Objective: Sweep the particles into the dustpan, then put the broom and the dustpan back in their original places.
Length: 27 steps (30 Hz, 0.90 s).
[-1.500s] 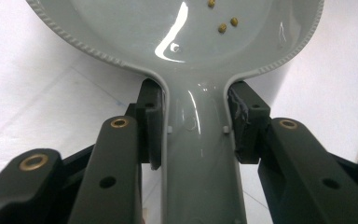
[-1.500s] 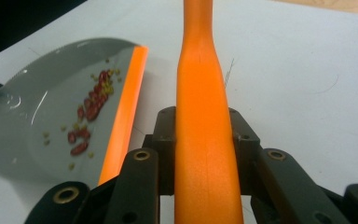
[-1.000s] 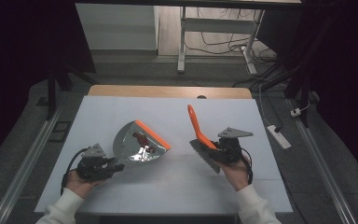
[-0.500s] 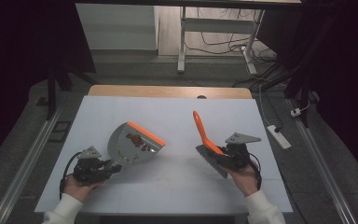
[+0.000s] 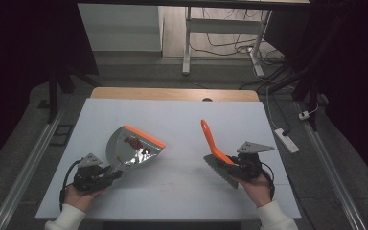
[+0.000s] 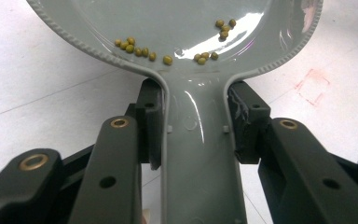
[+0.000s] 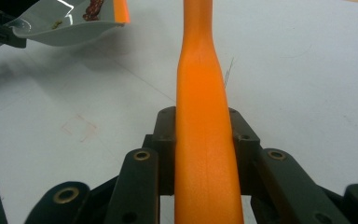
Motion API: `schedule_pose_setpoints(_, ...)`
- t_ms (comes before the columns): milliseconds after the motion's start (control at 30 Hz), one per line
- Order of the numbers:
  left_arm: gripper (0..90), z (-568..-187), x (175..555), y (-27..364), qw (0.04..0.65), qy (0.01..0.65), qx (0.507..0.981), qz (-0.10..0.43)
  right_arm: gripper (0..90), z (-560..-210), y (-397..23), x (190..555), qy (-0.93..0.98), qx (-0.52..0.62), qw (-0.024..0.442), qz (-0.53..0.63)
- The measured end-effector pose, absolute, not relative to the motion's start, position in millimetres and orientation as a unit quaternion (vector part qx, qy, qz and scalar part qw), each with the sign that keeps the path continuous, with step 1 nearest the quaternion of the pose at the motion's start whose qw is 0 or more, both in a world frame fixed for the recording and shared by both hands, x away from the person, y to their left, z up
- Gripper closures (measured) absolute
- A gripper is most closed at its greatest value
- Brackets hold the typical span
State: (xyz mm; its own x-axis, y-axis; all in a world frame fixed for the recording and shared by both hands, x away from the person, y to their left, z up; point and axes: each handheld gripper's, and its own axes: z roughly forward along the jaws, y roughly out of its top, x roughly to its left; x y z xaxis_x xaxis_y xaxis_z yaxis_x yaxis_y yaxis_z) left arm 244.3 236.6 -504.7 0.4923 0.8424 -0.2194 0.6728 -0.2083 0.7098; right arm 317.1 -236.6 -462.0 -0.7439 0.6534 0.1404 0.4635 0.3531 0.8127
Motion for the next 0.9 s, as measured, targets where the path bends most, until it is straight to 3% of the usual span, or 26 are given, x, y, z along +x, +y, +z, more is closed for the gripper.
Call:
schedule_pose_setpoints(400, 61.4, -506, 243, 239, 0.391, 0.508, 0.76, 0.111, 70.3, -468, -238, 315, 0.82, 0.349, 0.099, 0.443)
schedule_pose_setpoints(900, 61.4, -512, 241, 243, 0.376, 0.548, 0.736, 0.126, 70.3, -477, -242, 318, 0.813, 0.385, 0.06, 0.432)
